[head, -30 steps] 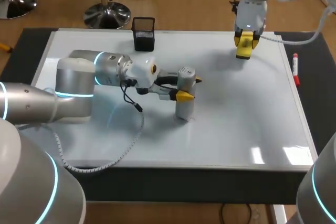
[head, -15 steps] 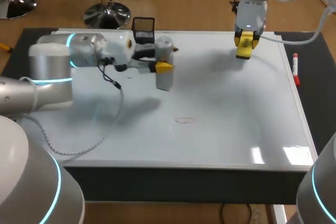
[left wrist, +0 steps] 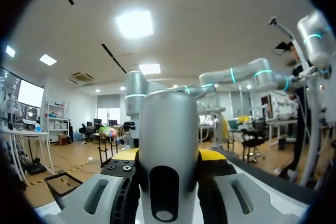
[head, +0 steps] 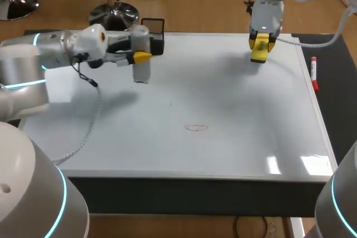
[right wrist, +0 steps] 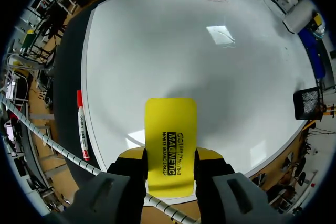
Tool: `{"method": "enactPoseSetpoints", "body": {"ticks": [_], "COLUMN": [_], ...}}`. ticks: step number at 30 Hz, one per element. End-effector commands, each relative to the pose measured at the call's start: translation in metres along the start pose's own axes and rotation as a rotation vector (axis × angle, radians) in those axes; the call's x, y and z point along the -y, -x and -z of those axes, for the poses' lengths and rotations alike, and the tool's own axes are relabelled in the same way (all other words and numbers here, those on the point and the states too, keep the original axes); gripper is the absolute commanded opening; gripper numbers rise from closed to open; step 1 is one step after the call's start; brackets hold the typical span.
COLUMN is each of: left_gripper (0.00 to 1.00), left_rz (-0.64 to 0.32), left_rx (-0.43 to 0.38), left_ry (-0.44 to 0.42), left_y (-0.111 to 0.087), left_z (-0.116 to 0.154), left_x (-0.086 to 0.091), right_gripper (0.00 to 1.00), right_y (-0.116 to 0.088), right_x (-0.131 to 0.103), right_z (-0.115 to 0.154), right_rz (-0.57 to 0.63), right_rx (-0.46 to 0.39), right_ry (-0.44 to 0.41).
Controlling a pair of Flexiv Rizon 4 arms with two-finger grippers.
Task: Pick up the inspection probe, press it on each red-marked spot on the whiteboard one by one, put down the probe, pick up the eraser, and wipe off all the red marks.
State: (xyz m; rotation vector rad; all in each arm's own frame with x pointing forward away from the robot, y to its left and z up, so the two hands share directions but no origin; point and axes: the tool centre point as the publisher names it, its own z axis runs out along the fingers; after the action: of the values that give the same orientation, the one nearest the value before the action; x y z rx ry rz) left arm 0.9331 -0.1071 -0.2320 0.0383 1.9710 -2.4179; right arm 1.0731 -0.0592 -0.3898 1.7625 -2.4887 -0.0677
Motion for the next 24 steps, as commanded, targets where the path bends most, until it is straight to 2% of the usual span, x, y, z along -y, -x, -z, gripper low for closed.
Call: {"method": "enactPoseSetpoints", "body": {"ticks": [1, 12, 24], "left_gripper": [0.0, 0.0, 0.0], "left_rz": [-0.006, -0.044, -0.044], "left_rx": [0.012, 0.038, 0.038], "left_ry": [-0.012, -0.029, -0.029], "left_y": [0.005, 0.011, 0.011], "left_z": [0.021, 0.041, 0.041], "left_x": [0.0, 0.002, 0.002], "right_gripper": [0.0, 0.0, 0.0], "right_y": [0.0, 0.0, 0.0], "right_x": [0.001, 0.001, 0.001], "right_z": [0.001, 0.001, 0.001], "right_rz": [0.002, 0.002, 0.002], "right_rx": [-0.003, -0.003, -0.003], "right_ry": [0.0, 0.0, 0.0]}}
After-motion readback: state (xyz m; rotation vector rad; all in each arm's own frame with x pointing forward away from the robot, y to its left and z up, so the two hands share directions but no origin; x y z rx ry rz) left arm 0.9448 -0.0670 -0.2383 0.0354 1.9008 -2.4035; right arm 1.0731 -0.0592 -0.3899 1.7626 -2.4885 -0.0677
